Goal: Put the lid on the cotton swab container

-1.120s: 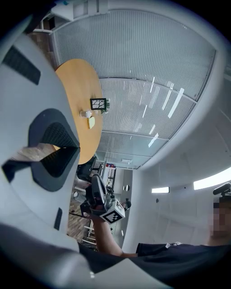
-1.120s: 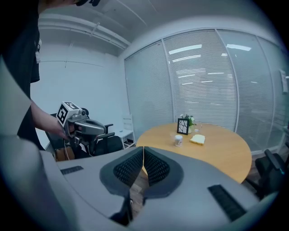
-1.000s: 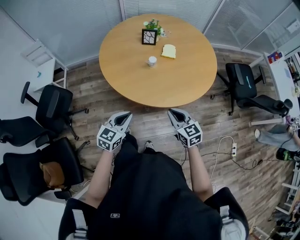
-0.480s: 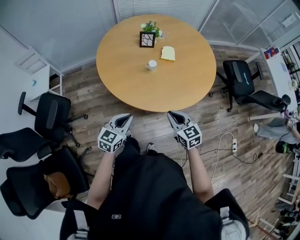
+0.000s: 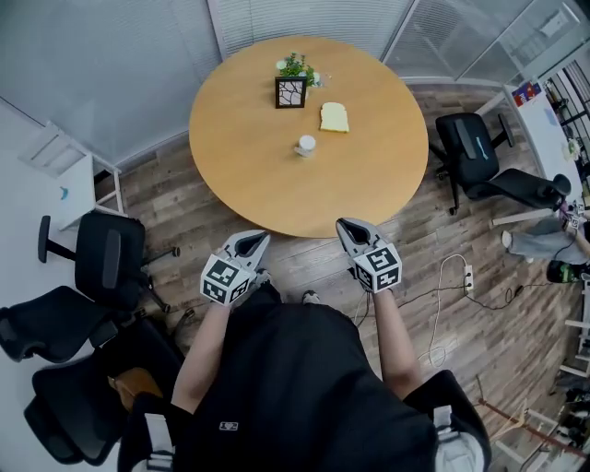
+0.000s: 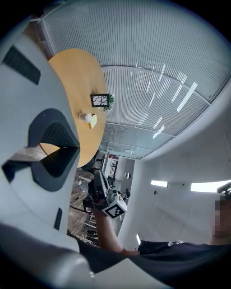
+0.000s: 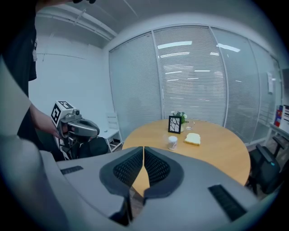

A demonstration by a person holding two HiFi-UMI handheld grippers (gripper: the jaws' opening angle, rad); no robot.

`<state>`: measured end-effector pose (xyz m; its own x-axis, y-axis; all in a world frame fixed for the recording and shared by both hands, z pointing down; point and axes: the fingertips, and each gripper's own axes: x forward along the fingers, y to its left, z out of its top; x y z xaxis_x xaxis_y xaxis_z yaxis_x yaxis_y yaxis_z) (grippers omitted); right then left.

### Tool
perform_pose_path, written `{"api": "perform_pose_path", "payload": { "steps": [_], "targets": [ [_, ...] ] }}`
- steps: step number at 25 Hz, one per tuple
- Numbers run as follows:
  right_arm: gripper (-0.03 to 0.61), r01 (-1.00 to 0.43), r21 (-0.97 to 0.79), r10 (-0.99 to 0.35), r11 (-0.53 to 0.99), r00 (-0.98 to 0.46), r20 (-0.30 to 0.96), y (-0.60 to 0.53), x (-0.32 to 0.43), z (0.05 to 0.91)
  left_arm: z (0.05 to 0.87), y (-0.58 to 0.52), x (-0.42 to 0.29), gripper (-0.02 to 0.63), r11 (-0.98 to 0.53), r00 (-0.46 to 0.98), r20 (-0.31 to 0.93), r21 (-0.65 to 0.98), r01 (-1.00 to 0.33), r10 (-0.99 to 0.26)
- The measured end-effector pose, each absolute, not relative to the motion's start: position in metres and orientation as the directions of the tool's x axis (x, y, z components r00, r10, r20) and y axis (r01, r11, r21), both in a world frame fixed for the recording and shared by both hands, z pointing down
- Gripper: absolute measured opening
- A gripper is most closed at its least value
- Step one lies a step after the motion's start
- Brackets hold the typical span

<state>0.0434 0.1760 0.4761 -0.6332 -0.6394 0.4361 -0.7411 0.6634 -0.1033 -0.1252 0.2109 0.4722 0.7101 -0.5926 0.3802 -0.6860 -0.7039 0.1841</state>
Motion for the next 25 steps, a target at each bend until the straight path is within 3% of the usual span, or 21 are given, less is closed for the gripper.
{"api": "perform_pose_path", "payload": {
  "steps": [15,25],
  "targets": [
    [0.008,-0.805,-0.112,-0.695,0.583,-0.565,0.445,0.146,0.002,0.489,0.482,0.166,-0.156,0.008,-0.797,0.784,0.398,0.183,-0.576,-0.476],
    [0.008,-0.778,-0.104,-0.677,0.619,-0.597,0.431,0.121,0.001,0.483,0.481,0.15,-0.151,0.008,-0.773,0.762,0.402,0.18,-0.609,-0.507]
  ]
}}
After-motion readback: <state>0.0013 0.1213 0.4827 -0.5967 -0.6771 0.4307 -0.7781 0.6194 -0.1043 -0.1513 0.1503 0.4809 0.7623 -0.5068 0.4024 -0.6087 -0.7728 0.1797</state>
